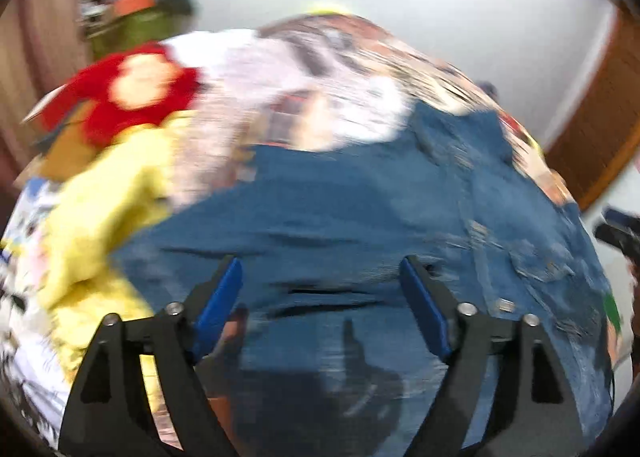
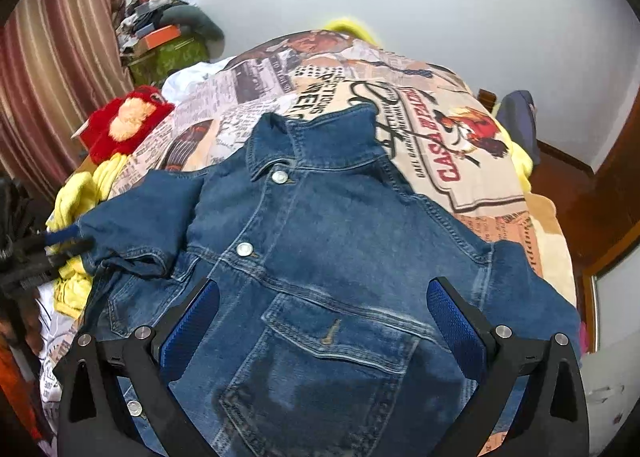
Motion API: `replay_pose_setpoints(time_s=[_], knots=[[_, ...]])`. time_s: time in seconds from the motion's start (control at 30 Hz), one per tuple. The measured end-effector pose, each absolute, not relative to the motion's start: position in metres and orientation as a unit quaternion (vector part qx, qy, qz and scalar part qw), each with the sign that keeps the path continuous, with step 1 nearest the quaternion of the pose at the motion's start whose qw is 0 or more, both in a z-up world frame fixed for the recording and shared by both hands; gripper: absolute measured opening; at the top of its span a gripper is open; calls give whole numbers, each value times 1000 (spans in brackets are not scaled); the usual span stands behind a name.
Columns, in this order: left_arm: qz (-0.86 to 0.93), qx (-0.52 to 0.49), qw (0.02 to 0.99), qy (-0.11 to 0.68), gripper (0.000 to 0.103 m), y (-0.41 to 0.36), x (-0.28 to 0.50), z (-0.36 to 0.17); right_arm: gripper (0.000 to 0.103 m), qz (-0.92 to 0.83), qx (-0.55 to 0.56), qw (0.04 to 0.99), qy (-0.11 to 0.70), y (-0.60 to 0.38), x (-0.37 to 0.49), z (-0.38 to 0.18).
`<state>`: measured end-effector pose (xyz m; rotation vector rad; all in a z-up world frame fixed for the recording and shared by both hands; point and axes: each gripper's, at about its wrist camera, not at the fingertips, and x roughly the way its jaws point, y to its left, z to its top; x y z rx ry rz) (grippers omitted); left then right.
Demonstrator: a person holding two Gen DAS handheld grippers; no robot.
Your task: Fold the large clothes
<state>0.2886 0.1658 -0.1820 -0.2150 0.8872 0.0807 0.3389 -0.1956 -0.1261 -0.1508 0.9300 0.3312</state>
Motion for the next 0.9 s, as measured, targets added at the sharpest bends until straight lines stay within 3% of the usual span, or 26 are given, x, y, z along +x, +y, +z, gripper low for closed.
replay_pose_setpoints(time_s=[0.17,0.4,0.5,0.57,0.67,0.9], knots=[[120,-160,870,451,83,243,271,-213,103,170,-97,875,442,-174,337,-129],[100,-243,833,486,82,279,282,-265,103,178,-118,871,442,-154,335,-134],[72,-272,820,498,60,277,294,-281,103,176,-121,870,444,-151,335,-137],[69,-271,815,508,32,272,301,-286,103,176,-123,870,445,-151,335,-137],[79,-225,826,511,20,254,307,-277,103,176,-122,870,445,-151,335,-137],[88,-87,880,459,16,204,305,-208,103,183,-105,872,441,-162,336,-136]])
